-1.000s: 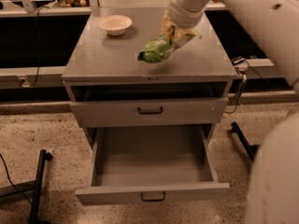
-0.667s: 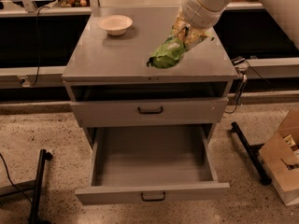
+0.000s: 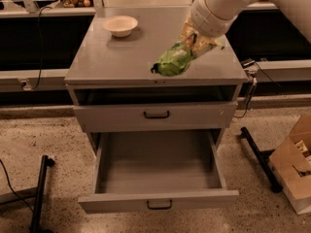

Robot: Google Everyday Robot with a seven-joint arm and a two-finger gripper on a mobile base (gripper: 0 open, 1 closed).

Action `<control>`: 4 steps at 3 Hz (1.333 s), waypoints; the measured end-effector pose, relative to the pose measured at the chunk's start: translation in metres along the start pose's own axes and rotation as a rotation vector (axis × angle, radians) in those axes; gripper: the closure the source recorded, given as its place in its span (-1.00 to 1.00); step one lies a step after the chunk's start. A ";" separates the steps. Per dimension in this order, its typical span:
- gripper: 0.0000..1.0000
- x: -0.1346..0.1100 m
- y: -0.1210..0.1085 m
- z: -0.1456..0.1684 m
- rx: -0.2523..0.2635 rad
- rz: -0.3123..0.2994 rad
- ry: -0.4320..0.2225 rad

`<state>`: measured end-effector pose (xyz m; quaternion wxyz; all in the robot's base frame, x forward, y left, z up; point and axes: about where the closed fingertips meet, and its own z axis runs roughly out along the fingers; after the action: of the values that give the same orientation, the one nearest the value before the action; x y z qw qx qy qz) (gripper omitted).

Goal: Place green rice chip bag into middle drawer

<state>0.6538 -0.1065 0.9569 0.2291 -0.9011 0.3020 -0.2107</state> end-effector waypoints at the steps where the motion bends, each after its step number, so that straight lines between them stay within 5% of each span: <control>1: 1.00 -0.031 0.030 -0.044 0.029 0.168 0.034; 2: 1.00 -0.069 0.090 -0.045 -0.064 0.343 0.003; 3: 1.00 -0.076 0.100 -0.039 -0.089 0.361 -0.005; 4: 1.00 -0.082 0.122 -0.001 -0.167 0.429 -0.084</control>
Offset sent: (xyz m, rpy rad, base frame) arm -0.1873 -0.0564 -0.0869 0.1642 0.3292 -0.4830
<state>0.5387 -0.1413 0.8718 0.2057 -0.8401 0.4932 -0.0937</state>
